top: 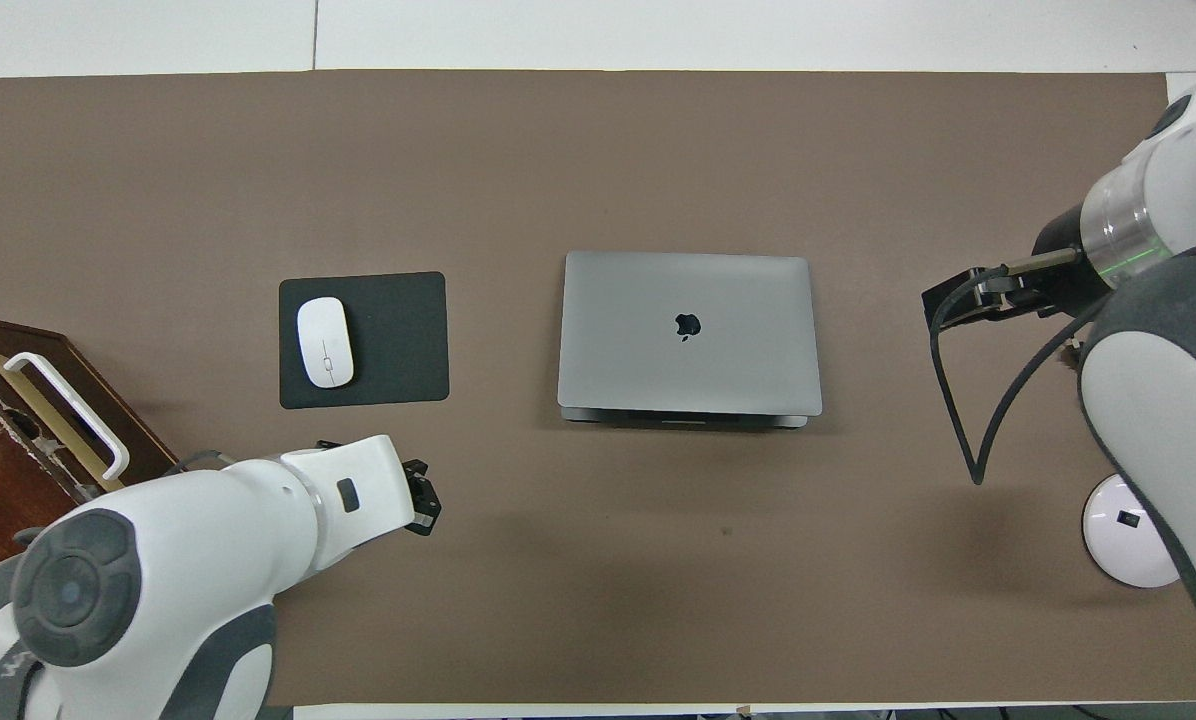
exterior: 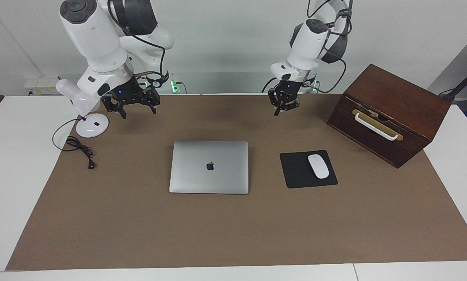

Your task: Close laptop with both arms

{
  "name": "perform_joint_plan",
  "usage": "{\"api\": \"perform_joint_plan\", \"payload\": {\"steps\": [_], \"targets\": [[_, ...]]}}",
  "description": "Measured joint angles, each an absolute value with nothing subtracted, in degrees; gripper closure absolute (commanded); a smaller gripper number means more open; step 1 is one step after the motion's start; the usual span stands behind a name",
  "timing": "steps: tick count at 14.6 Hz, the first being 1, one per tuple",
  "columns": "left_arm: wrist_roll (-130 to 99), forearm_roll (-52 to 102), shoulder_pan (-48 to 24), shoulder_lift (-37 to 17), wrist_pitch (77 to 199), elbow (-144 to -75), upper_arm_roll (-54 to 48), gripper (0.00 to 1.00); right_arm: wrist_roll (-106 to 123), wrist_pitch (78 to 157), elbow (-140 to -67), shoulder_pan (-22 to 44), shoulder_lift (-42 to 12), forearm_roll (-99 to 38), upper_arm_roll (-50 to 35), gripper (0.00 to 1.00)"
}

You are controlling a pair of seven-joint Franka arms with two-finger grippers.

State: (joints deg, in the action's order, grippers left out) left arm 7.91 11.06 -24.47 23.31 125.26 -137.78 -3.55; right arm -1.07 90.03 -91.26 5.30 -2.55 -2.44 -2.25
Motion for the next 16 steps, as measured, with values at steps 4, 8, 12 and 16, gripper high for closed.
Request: {"api": "perform_joint_plan", "payload": {"steps": [4,8,12,16], "targets": [[8.35,9.49,-19.23,24.97,115.83,-134.19,-3.51,0.00,-1.07,89.73,-91.82,4.33,-2.55,-2.44,-2.13,0.00],[8.47,9.17,-10.28,24.94,106.81,-127.55,-3.47,0.00,-1.07,89.75,-92.25,4.10,-2.53,-2.44,-1.48,0.00],[8.82,9.10,-0.56,24.94,105.21,-124.08,-3.21,0.00,-1.07,93.46,-93.13,3.11,-2.51,-2.44,-0.17,0.00],[8.81,7.44,4.13,24.88,105.24,-121.93,-3.24,0.00,-1.07,94.71,-93.51,2.81,-2.51,-0.20,-0.21,0.00]]}}
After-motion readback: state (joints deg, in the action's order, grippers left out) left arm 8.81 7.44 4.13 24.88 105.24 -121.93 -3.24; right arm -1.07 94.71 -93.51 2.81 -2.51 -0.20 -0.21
